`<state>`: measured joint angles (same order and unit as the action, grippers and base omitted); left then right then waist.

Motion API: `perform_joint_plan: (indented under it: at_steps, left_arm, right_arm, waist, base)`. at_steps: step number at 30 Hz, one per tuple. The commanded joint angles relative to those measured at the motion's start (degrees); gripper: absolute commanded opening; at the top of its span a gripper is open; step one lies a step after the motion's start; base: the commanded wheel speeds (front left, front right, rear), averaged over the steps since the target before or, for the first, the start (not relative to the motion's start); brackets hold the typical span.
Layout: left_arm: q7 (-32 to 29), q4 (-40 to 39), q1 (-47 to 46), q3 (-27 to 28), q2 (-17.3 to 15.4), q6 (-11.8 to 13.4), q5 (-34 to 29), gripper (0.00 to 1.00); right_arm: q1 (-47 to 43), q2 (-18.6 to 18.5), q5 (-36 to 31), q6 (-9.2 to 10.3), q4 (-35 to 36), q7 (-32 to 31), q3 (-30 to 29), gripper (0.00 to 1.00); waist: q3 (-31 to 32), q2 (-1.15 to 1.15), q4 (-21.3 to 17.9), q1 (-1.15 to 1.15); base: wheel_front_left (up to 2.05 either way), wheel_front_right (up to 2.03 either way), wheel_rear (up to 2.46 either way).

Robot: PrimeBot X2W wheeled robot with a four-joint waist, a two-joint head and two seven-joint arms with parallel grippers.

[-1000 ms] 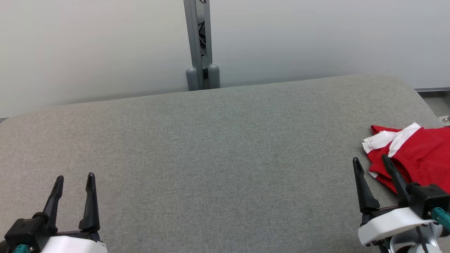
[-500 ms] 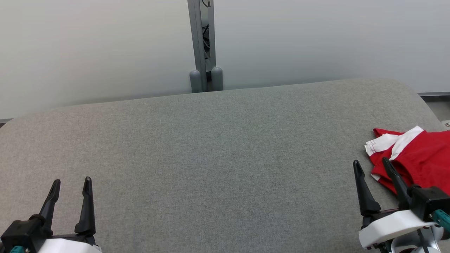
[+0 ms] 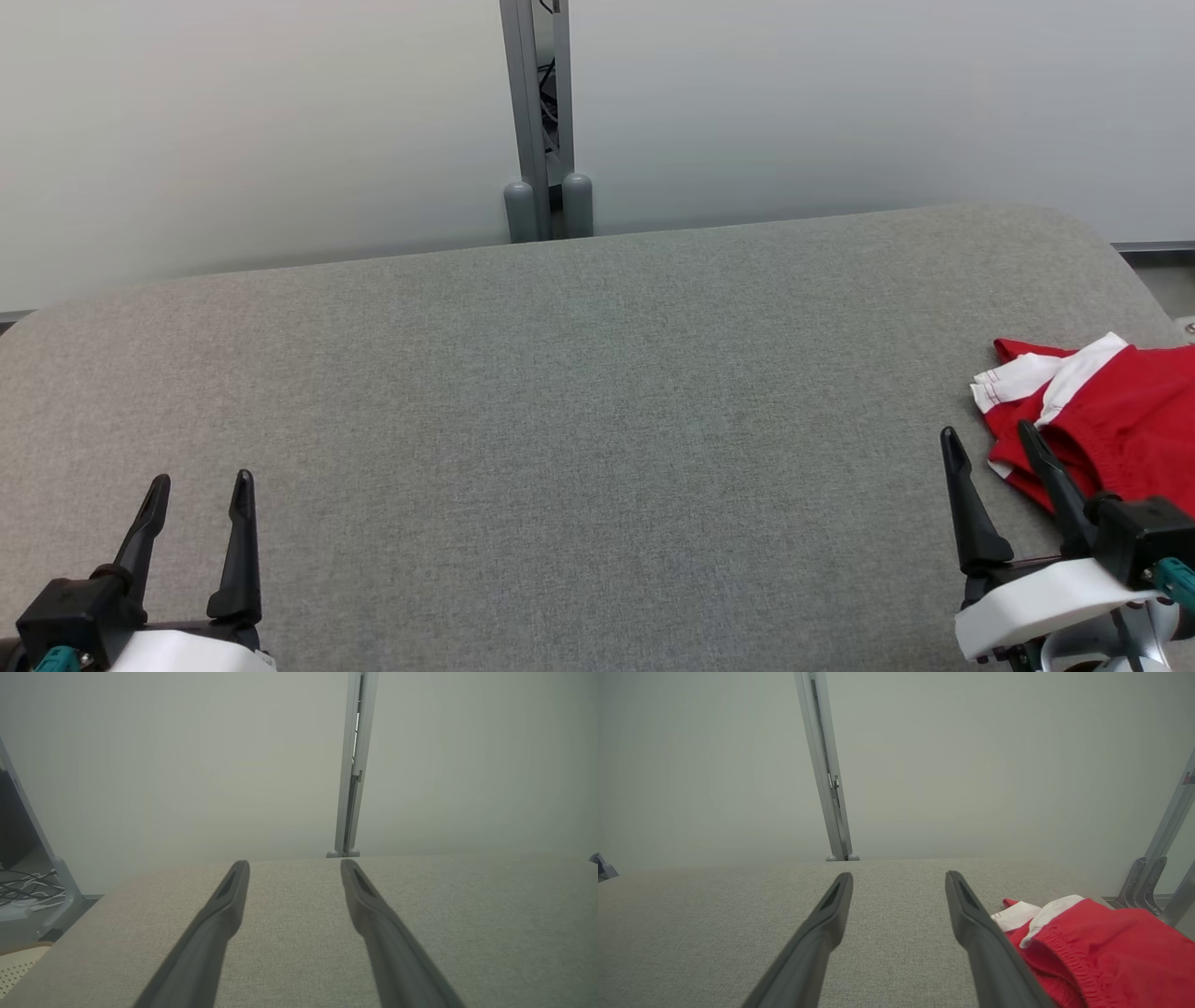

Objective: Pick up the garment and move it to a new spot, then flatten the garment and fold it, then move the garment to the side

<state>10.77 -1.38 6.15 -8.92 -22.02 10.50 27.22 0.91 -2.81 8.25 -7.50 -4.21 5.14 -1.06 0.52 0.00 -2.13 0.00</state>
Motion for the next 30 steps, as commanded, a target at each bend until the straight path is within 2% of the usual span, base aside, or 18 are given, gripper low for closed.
perform_joint_plan:
  at_steps: [1,13,14,17,30]
  left_arm:
    - [0.0,-0.3,-0.5,0.0,-0.1,0.3,-0.4,1.0]
    - [-0.6,-0.6,-0.6,-0.7,-0.2,0.9,-0.5,1.0]
    - [-0.5,-0.6,-0.6,-0.8,-0.2,1.0,-0.5,0.0]
    - [-0.7,0.4,0.5,-1.3,0.9,0.6,0.5,0.0]
    - [0.1,1.3,-0.6,-1.5,3.8,-2.1,11.1,0.0]
  right_arm:
    - [0.1,-0.3,0.3,0.01,0.0,0.3,-0.1,1.0]
    - [0.1,-0.3,0.6,0.01,-0.6,0.4,-0.2,1.0]
    - [0.2,-0.3,0.7,0.01,-0.6,0.4,-0.2,0.0]
    - [-0.3,0.4,0.9,0.0,-1.4,-0.2,-0.4,0.0]
    - [1.8,0.3,13.5,0.0,-3.8,-6.1,-4.9,0.0]
  waist:
    - [0.0,0.0,0.1,0.0]
    - [-0.2,0.0,0.6,0.0]
    - [-0.2,0.0,0.6,0.0]
    - [-0.2,0.0,0.6,0.0]
    - [-0.3,0.0,0.7,0.0]
  base:
    - [0.0,0.0,0.0]
    - [0.0,0.0,0.0]
    - [0.0,0.0,0.0]
    - [0.0,0.0,0.0]
    - [0.0,0.0,0.0]
